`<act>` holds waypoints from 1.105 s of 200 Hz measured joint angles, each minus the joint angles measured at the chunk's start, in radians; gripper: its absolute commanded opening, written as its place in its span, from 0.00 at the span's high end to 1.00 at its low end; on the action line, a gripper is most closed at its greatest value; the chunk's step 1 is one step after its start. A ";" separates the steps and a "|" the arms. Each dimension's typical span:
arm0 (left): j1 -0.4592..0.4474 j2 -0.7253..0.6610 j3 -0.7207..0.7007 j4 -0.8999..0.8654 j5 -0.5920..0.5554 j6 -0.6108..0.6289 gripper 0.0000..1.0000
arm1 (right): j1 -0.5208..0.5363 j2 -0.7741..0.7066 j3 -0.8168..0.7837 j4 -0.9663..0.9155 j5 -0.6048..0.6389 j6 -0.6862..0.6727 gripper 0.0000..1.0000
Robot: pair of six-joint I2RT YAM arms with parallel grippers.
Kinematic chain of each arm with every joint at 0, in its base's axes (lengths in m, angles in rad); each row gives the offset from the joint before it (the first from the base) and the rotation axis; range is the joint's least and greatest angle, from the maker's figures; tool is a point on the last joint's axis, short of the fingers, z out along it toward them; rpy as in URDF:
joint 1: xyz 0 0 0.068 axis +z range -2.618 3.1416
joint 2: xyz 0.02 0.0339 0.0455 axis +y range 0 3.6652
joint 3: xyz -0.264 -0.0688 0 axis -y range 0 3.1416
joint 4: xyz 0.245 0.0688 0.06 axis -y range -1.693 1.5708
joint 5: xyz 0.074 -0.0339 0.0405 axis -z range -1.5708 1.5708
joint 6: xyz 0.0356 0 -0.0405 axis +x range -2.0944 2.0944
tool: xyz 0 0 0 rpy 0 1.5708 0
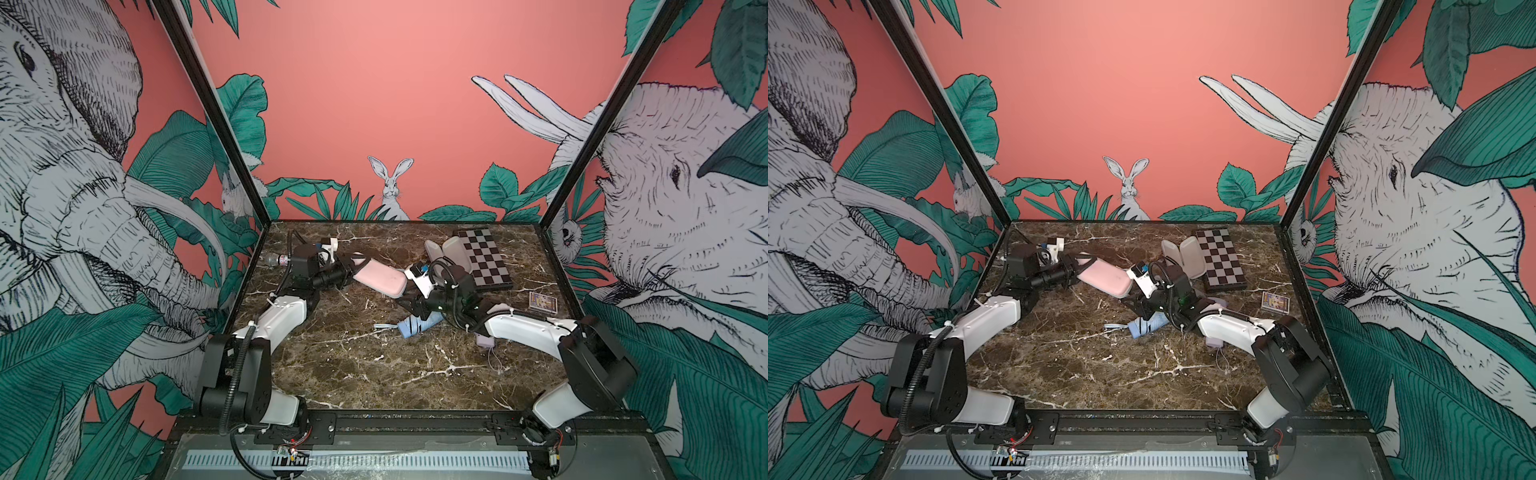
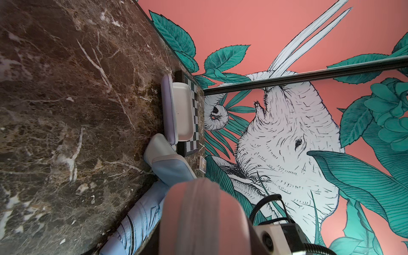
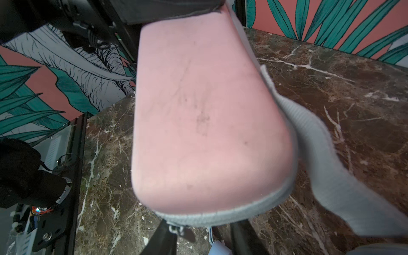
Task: Put umbrellas into zippered umbrella sleeves
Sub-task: Zip the zipper on the umbrella sleeve.
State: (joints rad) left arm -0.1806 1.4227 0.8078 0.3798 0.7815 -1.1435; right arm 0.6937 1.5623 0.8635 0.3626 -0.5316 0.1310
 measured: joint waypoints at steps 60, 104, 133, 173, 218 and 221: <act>0.000 0.000 -0.002 0.003 -0.017 0.024 1.00 | 0.000 0.002 0.001 0.014 -0.003 0.069 0.78; 0.000 0.000 -0.007 0.005 -0.023 0.037 1.00 | 0.001 0.002 0.001 0.005 -0.006 0.084 0.90; 0.001 0.000 -0.007 -0.013 -0.023 0.060 1.00 | -0.001 0.002 0.001 -0.022 -0.001 0.063 0.99; 0.000 0.000 -0.004 -0.113 0.001 0.133 1.00 | -0.047 0.002 0.042 -0.160 0.030 -0.056 1.00; -0.009 0.000 0.029 -0.152 0.039 0.184 1.00 | -0.088 0.026 0.170 -0.327 0.064 -0.184 1.00; -0.009 0.000 0.030 -0.152 0.040 0.187 1.00 | -0.089 0.031 0.179 -0.333 0.066 -0.187 1.00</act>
State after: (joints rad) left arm -0.1894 1.4227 0.8375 0.2276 0.8215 -0.9569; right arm 0.6052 1.5929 1.0424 0.0299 -0.4656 -0.0563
